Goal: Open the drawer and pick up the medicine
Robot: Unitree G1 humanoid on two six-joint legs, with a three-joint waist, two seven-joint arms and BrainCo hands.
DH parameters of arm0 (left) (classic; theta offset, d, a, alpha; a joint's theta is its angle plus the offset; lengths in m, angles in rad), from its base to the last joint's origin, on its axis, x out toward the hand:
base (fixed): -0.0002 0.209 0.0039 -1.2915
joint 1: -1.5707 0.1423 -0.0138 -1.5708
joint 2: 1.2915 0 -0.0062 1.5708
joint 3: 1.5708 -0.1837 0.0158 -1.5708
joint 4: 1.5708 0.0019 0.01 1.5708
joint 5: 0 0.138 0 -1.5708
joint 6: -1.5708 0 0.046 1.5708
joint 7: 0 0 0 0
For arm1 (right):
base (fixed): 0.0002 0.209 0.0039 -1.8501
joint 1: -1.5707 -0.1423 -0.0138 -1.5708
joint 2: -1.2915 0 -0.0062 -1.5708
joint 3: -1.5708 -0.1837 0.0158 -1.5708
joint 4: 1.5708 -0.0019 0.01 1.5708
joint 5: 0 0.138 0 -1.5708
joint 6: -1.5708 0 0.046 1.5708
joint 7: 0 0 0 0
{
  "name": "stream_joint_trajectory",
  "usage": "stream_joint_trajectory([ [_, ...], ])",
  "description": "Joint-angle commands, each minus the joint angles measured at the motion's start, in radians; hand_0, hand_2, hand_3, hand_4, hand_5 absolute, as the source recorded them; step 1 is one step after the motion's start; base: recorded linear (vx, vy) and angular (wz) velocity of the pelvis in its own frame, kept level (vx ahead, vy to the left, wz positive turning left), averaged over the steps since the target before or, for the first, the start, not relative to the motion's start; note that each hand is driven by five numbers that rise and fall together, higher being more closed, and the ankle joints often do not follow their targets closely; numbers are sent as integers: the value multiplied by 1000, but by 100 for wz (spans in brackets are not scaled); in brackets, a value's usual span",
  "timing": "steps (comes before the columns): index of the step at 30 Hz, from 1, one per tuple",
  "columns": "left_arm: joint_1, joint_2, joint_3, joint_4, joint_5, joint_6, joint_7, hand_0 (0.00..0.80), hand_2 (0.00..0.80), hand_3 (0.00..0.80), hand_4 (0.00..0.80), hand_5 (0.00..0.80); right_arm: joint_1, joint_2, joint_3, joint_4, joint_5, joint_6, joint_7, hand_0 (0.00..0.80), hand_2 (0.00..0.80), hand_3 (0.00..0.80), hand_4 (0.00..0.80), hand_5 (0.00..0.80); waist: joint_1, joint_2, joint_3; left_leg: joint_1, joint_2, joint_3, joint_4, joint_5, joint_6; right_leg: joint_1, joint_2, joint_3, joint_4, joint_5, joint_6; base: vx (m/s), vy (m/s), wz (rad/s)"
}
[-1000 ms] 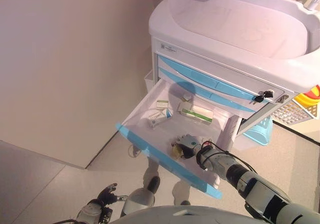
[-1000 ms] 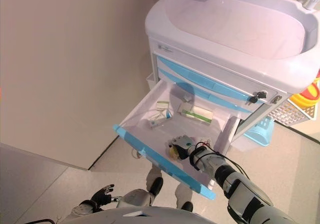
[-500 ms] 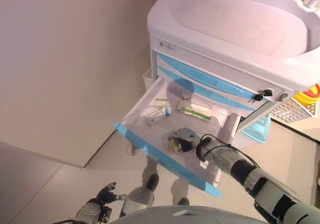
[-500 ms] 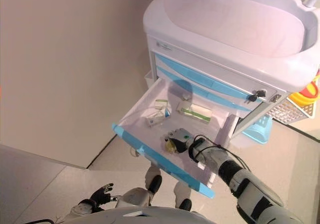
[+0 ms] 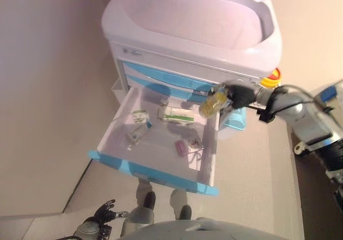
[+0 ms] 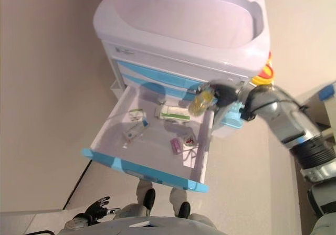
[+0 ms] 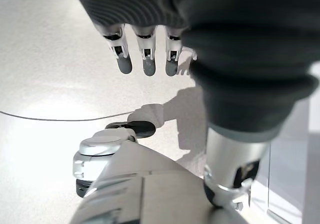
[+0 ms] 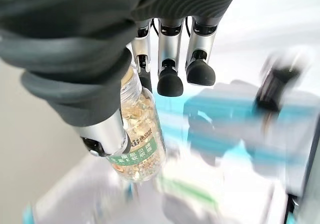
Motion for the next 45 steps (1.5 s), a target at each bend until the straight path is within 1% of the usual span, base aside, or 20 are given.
stream_joint_trajectory([
  [1,-16,-3,-47,36,4,-6,1,0,0,0,0,0,-148,-26,-22,61,159,-20,-77,800,800,800,800,800,30,-30,-63,33,-18,30,1,-125,6,-30,-42,29,71,4,66,38,31,-12],
  [3,-16,-2,-54,38,4,-2,4,0,0,0,0,0,-202,-30,-30,108,196,-9,-118,800,800,800,800,800,31,-32,-68,37,-18,33,1,-127,7,-25,-42,30,70,3,65,51,29,-12],
  [6,-24,9,-75,50,-5,1,0,0,0,0,0,0,-350,-60,-8,243,253,9,-214,800,800,800,800,800,41,-38,-73,43,-20,34,2,-130,4,-18,-42,29,68,3,64,57,30,-2],
  [10,-29,21,-98,58,-21,6,-2,0,0,0,0,0,-525,-109,82,436,275,23,-304,800,800,800,800,800,59,-43,-77,43,-23,28,4,-132,2,-12,-43,20,65,2,65,39,21,1],
  [11,-29,25,-101,60,-22,6,-4,0,0,0,0,0,-570,-118,114,493,281,28,-313,800,800,800,800,800,65,-46,-77,42,-24,26,5,-132,1,-10,-43,16,64,1,64,24,10,5],
  [12,-29,23,-100,60,-22,6,-4,0,0,0,0,0,-576,-118,120,496,282,27,-313,800,800,800,800,800,64,-44,-76,42,-24,26,5,-132,1,-10,-43,16,64,1,64,46,14,9],
  [13,-28,32,-108,60,-29,11,-3,0,0,0,0,0,-641,-139,170,584,284,46,-316,800,800,800,800,800,77,-52,-78,39,-26,20,6,-130,0,-8,-44,8,63,2,64,44,15,11],
  [17,-21,40,-120,58,-38,13,-3,0,0,0,0,0,-751,-143,271,712,276,94,-323,800,800,800,800,800,98,-57,-74,33,-30,3,6,-125,-1,-7,-45,-7,60,3,62,44,19,9],
  [20,-20,44,-129,59,-46,10,-2,0,0,0,0,0,-826,-128,328,832,243,106,-307,800,800,800,800,800,118,-57,-68,28,-34,-14,6,-122,0,-5,-47,-19,58,3,61,48,29,11],
  [23,-20,50,-143,59,-58,5,3,0,0,0,0,0,-895,-108,391,947,176,114,-289,800,800,800,800,800,144,-58,-59,20,-41,-35,9,-117,2,-5,-49,-33,57,4,61,48,32,19],
  [26,-14,54,-150,50,-70,-1,11,0,0,0,0,0,-940,-91,447,1010,127,146,-274,800,800,800,800,800,164,-59,-46,9,-46,-52,11,-113,5,-11,-52,-44,57,6,62,24,23,20],
  [30,-4,65,-145,39,-87,-5,16,0,0,0,0,0,-980,-77,508,1050,80,177,-241,800,800,800,800,800,183,-62,-29,-5,-50,-68,12,-107,7,-21,-53,-54,57,11,62,23,21,18],
  [35,-8,85,-130,14,-111,-13,21,0,0,0,0,0,-1017,-49,552,1087,48,248,-196,800,800,800,800,800,206,-71,9,-30,-49,-80,15,-102,9,-42,-56,-63,60,17,65,-20,-13,11],
  [40,1,101,-125,-5,-112,-18,24,0,0,0,0,0,-1037,-39,596,1115,23,249,-142,800,800,800,800,800,221,-81,39,-46,-48,-86,16,-98,12,-55,-54,-69,57,25,67,-10,-30,13],
  [45,2,109,-129,-19,-123,-31,27,0,0,0,0,0,-1060,-26,632,1140,-6,261,-82,800,800,800,800,800,226,-85,56,-55,-48,-90,18,-97,15,-66,-50,-62,59,27,64,2,-4,1],
])
